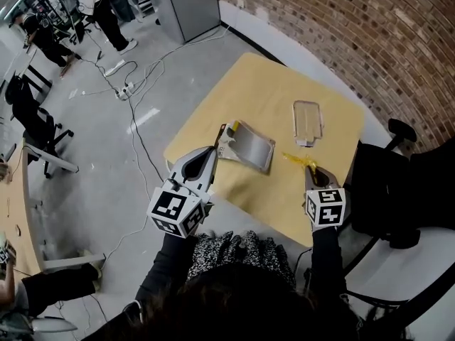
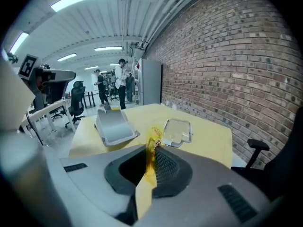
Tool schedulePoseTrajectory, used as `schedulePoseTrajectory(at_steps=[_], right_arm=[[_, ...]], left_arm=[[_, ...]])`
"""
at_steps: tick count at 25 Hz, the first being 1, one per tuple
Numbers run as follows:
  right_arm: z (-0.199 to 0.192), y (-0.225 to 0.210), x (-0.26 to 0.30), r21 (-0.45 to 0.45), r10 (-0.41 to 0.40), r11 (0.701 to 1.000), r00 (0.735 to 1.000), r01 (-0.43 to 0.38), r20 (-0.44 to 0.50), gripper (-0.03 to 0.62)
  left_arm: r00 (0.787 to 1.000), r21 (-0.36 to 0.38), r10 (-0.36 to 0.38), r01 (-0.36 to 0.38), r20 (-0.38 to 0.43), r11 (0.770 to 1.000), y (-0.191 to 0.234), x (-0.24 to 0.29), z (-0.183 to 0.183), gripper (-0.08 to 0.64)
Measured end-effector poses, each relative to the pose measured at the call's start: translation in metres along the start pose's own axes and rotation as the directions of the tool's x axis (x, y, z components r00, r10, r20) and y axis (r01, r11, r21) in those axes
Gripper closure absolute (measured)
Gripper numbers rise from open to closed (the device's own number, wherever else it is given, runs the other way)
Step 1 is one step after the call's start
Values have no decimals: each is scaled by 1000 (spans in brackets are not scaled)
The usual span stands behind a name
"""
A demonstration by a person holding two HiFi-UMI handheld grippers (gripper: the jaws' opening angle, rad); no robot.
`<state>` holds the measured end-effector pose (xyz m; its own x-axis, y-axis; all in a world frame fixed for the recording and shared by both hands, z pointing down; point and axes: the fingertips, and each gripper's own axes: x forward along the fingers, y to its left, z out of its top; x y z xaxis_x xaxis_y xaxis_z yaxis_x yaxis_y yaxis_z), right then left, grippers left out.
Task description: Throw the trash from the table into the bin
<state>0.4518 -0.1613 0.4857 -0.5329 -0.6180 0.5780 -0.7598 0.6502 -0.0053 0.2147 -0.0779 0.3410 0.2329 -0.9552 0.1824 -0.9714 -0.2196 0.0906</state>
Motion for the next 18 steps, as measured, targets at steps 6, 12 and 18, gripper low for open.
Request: schedulePoseTrajectory(at_steps=[6, 12, 18], right_arm=[[43, 14, 5, -27, 11, 1000, 997, -9, 72, 575], [72, 32, 15, -24, -15, 1000, 995, 18, 101, 575], [109, 65, 30, -32, -48, 998, 988, 53, 148, 575]], left_arm=[[1000, -3, -2, 2, 6, 1000, 15, -1, 3, 554], [1000, -3, 0, 0, 14, 1000, 54, -8, 9, 554], [1000, 2, 6, -6, 14, 1000, 109, -24, 9, 554]])
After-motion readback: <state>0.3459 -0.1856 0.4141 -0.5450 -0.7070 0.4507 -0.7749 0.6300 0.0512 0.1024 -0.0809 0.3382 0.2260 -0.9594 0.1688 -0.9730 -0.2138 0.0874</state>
